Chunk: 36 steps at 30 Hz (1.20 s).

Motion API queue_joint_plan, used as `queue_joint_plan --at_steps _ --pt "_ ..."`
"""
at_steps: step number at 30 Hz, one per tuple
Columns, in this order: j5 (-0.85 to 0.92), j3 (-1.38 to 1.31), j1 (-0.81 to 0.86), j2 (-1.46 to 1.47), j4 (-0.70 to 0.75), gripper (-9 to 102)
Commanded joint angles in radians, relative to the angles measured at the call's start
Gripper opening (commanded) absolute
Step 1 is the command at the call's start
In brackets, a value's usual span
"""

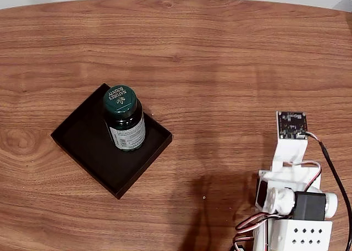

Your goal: Pick up the pill bottle and place it in the black box.

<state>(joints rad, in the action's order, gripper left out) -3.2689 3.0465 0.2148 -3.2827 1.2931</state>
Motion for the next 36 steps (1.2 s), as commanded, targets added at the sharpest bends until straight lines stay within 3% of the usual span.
queue_joint_plan --at_steps 1,3,8,17,36 --pt "-0.029 -0.017 -0.008 -0.017 0.115 0" --pt "-0.094 -0.017 -0.031 -0.028 0.209 0" --pt "-0.040 -0.017 -0.040 -0.029 0.215 0" --pt "0.268 -0.017 -0.049 -0.052 0.218 0" --pt "0.268 -0.017 -0.023 -0.054 0.218 0"
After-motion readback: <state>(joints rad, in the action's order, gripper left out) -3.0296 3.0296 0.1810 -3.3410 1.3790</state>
